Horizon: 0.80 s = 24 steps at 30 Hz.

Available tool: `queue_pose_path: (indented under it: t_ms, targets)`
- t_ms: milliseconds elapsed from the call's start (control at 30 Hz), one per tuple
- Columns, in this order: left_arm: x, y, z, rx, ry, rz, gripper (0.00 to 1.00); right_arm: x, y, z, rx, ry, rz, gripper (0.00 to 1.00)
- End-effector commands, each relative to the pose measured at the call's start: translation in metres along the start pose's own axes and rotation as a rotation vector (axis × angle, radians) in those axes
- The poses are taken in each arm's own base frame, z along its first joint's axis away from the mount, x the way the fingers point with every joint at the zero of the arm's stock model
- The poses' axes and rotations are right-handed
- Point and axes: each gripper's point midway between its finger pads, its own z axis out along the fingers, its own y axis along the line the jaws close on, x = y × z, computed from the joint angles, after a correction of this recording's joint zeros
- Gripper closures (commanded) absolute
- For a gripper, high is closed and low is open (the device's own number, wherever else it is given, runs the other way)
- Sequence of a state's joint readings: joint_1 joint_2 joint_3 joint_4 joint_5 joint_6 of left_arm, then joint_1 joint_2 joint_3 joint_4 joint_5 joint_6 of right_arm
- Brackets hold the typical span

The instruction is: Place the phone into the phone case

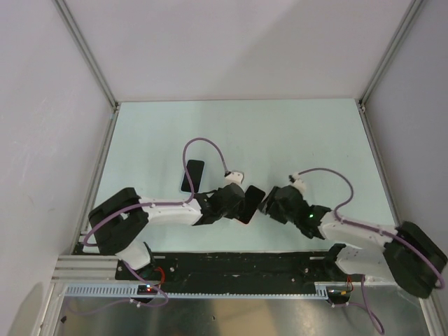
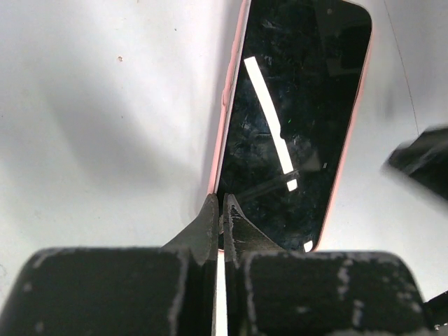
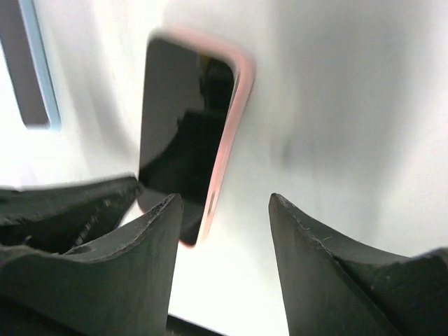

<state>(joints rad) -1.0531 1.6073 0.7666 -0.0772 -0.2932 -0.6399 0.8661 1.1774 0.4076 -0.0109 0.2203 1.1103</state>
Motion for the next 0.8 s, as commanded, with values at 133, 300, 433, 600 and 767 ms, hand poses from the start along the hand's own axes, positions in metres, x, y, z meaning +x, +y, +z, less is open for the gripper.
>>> queue_pose_path:
  t_ms: [133,300,433,600,767]
  targets:
    - [0.098,-0.001,-0.004,0.047,0.339,0.054,1.00,-0.103,-0.014,-0.016,0.052,-0.158,-0.074,0.40]
    - [0.048,-0.019,-0.012,0.063,0.233,0.075,0.92,-0.121,0.001,0.009,0.033,-0.116,-0.139,0.42]
    - [0.004,-0.026,-0.015,0.071,0.158,0.066,0.84,-0.116,-0.005,0.026,0.072,-0.075,-0.143,0.44]
    - [-0.027,-0.026,-0.004,0.110,0.153,0.073,0.77,-0.107,-0.010,0.029,0.093,-0.048,-0.133,0.45]
    - [-0.050,-0.018,0.008,0.113,0.140,0.053,0.72,-0.087,-0.005,0.034,0.091,-0.009,-0.163,0.45]
